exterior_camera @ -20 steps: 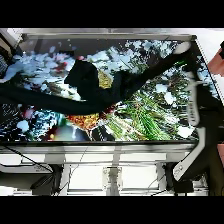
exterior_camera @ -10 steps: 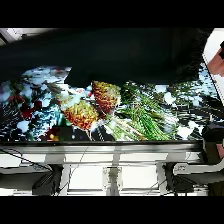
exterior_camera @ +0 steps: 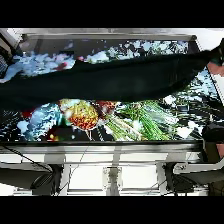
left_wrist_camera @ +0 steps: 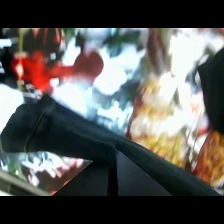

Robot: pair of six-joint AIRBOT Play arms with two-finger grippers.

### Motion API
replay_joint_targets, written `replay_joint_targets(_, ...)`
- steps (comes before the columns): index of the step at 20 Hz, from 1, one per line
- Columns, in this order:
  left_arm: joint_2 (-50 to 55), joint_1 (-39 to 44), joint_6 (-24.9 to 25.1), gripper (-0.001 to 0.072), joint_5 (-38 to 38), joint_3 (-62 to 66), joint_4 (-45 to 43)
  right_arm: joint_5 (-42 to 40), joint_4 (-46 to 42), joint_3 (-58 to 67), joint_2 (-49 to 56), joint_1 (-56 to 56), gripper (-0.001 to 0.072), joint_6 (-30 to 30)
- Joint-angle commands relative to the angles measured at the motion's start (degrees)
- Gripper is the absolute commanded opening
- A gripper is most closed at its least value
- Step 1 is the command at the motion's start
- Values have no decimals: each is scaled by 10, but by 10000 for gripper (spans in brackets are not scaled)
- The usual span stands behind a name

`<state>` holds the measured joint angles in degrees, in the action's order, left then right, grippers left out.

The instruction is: Fold the clothes and pants, and hang the long-sleeved shirts on hangers.

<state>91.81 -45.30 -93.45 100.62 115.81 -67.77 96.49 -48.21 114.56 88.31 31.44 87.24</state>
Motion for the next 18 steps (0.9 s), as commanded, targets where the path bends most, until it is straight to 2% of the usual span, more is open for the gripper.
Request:
replay_joint_targets(1,14,48,27,32,-6,0,3,78,-83,-3,19,-17,20,22)
replay_joint_targets(3,12,84,21,32,-73,0,9,48,-49,-3,30,-26,20,23)
replay_joint_targets(4,12,98,9,32,-108,0,18,0,-6,-2,30,-25,20,23)
replay_joint_targets(6,10,113,-31,32,-202,5,71,-147,129,17,30,-25,20,21)
replay_joint_targets(9,-3,108,-34,32,-373,8,239,-367,357,54,30,-25,20,-40)
replay_joint_targets(10,-9,108,-34,32,-404,8,250,-398,397,57,30,-25,20,-57)
replay_joint_targets(12,-14,107,-17,32,-396,8,212,-369,359,49,30,-25,20,-58)
replay_joint_targets(14,-14,108,53,32,-337,4,141,-293,263,27,30,-25,20,-54)
replay_joint_targets(18,-14,108,157,32,-209,-27,11,-143,20,-14,30,-14,21,-42)
